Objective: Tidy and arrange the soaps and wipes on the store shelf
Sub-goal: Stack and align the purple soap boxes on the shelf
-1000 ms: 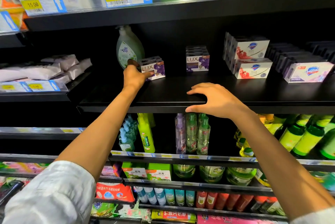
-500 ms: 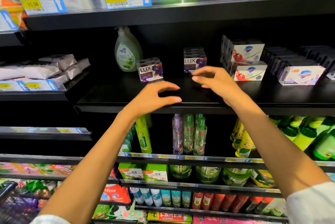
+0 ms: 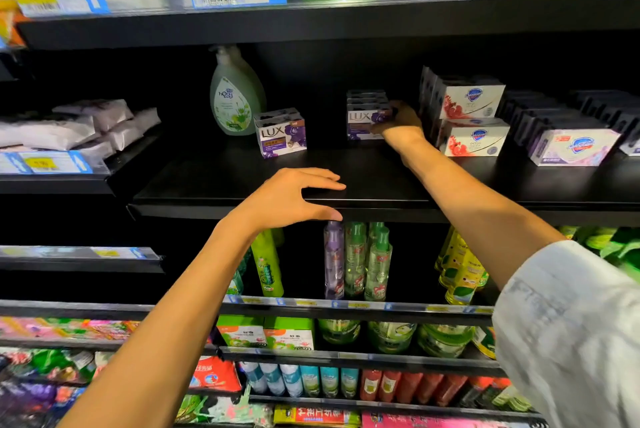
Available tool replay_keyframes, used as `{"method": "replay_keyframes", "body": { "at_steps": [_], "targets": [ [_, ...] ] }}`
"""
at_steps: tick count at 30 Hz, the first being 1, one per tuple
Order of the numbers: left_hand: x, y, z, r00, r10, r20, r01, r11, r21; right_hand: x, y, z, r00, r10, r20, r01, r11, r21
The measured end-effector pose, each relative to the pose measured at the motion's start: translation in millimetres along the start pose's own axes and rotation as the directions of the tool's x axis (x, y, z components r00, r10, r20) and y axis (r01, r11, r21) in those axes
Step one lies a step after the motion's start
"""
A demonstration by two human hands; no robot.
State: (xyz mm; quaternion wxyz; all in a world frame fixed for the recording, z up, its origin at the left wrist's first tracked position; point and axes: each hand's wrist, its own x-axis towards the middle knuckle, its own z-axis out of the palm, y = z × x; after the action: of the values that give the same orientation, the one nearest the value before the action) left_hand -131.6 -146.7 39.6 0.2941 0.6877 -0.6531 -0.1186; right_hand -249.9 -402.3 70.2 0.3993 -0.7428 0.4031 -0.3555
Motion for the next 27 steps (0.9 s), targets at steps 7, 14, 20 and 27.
{"method": "replay_keyframes", "body": {
  "at_steps": [7,14,20,27],
  "targets": [
    [-2,4,-3,1.0,-0.001,0.004,0.001,1.0,-0.014,7,11,-1,0.994,0.041,-0.101,-0.041,0.999,0.002],
    [-2,6,-2,1.0,-0.004,0.011,0.004,1.0,0.026,-32,5,-16,0.998,0.043,-0.054,-0.028,0.968,0.251],
    [-2,10,-2,1.0,0.021,0.002,-0.021,1.0,0.005,-83,-9,-39,0.997,0.034,0.068,-0.063,0.869,0.491],
    [15,25,-5,0.939,-0.169,-0.299,0.031,0.908,-0.417,-110,-9,-56,0.988,-0.011,0.153,-0.082,0.808,0.584]
  ]
}}
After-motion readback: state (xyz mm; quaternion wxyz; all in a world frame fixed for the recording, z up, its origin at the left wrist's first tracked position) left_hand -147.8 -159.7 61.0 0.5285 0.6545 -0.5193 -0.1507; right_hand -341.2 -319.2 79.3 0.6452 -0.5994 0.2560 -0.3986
